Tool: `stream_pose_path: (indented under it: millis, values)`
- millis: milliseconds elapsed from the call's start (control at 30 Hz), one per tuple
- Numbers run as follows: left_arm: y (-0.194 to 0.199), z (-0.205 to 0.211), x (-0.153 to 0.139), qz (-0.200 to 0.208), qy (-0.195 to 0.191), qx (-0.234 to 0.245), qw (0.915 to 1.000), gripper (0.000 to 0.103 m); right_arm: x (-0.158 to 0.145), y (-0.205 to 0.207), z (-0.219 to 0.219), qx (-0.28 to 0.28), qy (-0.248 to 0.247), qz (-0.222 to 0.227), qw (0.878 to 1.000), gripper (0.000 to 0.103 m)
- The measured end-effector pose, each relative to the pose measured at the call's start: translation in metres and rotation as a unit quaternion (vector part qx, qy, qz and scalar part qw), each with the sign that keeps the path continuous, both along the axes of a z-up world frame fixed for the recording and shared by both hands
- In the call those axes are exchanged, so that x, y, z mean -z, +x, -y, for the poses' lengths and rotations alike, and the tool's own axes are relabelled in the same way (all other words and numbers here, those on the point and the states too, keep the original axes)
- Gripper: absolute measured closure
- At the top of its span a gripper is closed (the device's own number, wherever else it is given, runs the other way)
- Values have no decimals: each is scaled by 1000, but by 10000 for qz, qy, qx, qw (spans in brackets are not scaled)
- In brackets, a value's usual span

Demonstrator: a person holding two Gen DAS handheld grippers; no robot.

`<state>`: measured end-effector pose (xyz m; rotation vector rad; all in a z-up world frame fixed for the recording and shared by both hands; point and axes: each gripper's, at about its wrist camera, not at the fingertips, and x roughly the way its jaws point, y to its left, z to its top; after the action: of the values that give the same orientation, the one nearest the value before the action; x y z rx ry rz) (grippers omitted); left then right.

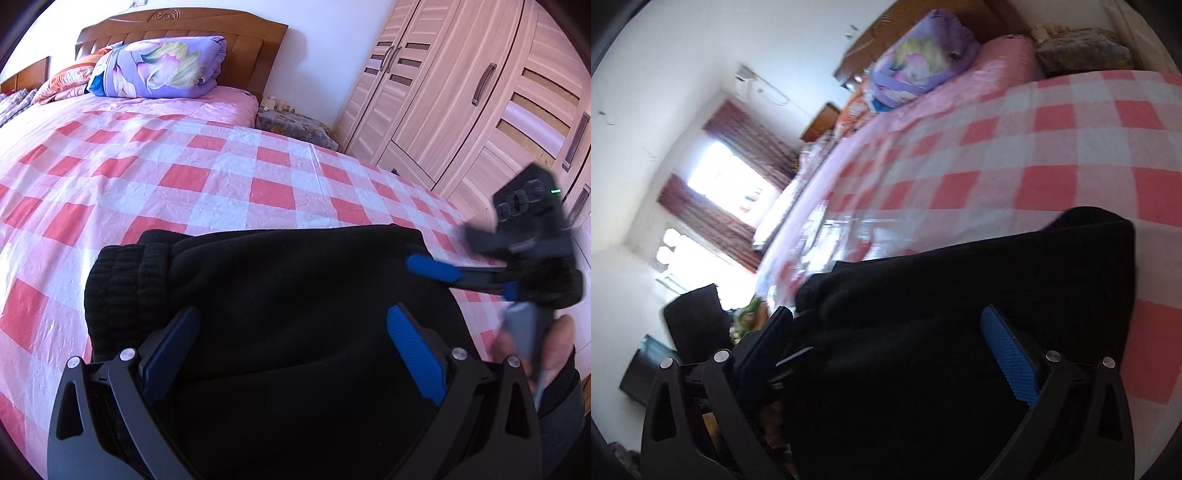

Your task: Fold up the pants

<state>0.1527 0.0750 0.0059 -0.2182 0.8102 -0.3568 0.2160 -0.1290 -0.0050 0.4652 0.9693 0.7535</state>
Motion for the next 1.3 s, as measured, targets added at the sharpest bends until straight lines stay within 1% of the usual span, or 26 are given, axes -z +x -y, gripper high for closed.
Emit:
stream_pose_path:
  millis: [67,100,133,200,233,267,333,400,433,467,533,567,633,667,767,800,833,900,967,1033,1100,1133,1200,1233,1267,1300]
  values:
    - [0,2,0,-7,96,1,10000,2,9,18,16,417,345,-105,9985,5]
    - [0,3,0,-6,138,3,9999,2,6,19,27,864,428,-72,9953,4]
    - [-1,3,0,-3,156,5,9999,2,2,24,33,1070,513,-37,9929,4]
    - [-1,2,0,2,131,-2,9999,2,-5,15,38,1005,938,-36,9905,4]
    - [-1,2,0,-1,115,-1,9999,2,-6,5,35,731,1244,-65,9895,4]
    - [-1,2,0,0,115,-2,9999,2,-6,-5,28,464,1343,-57,9898,4]
    - [-1,1,0,4,128,0,9999,2,-2,-20,9,84,1106,-32,9938,4]
    - [0,1,0,10,136,3,9999,2,9,-20,-5,5,788,43,9969,5]
    - [0,1,0,6,137,-1,9999,2,13,-17,-3,75,911,11,9958,5]
    - [0,1,0,4,141,-1,9999,2,13,-15,5,305,941,-44,9951,5]
    - [0,1,0,4,145,3,9999,2,7,-10,17,1153,301,27,9929,4]
    - [0,1,0,4,133,1,9999,2,5,-9,21,1207,281,70,9923,4]
    - [0,2,0,3,145,4,9999,2,1,-23,24,1000,718,156,9923,4]
    - [0,2,0,2,148,1,9999,2,-3,-35,23,973,711,289,9923,4]
    - [1,3,-3,-225,263,-78,9994,2,-15,-75,18,915,146,744,9929,4]
    - [1,7,-13,-387,361,-53,9986,2,-16,-86,15,873,-29,870,9924,4]
    - [-1,10,-22,-361,303,84,9989,2,-17,-101,15,786,-274,1010,9914,4]
    - [-1,18,-46,-70,269,298,9992,2,-16,-115,13,696,-748,1217,9873,4]
    - [8,29,-58,133,593,316,9977,2,-4,-118,-2,548,-1134,1315,9833,4]
    - [32,40,-46,-82,1037,414,9937,2,10,-124,4,435,-1278,1096,9848,4]
    - [62,36,-14,-631,1323,258,9889,2,23,-137,18,517,-1551,928,9822,4]
    - [72,31,-1,-790,1344,217,9875,2,22,-147,27,547,-1563,820,9828,4]
    - [74,23,-4,-757,1187,223,9898,2,27,-146,40,623,-1225,490,9893,4]
    - [71,18,-13,-646,1310,67,9893,2,29,-146,54,800,-1012,317,9911,4]
    - [65,7,-27,-326,1549,-303,9869,2,29,-147,63,946,-904,231,9911,4]
    - [57,-2,-40,-55,1541,-546,9865,2,29,-148,71,1061,-817,132,9909,4]
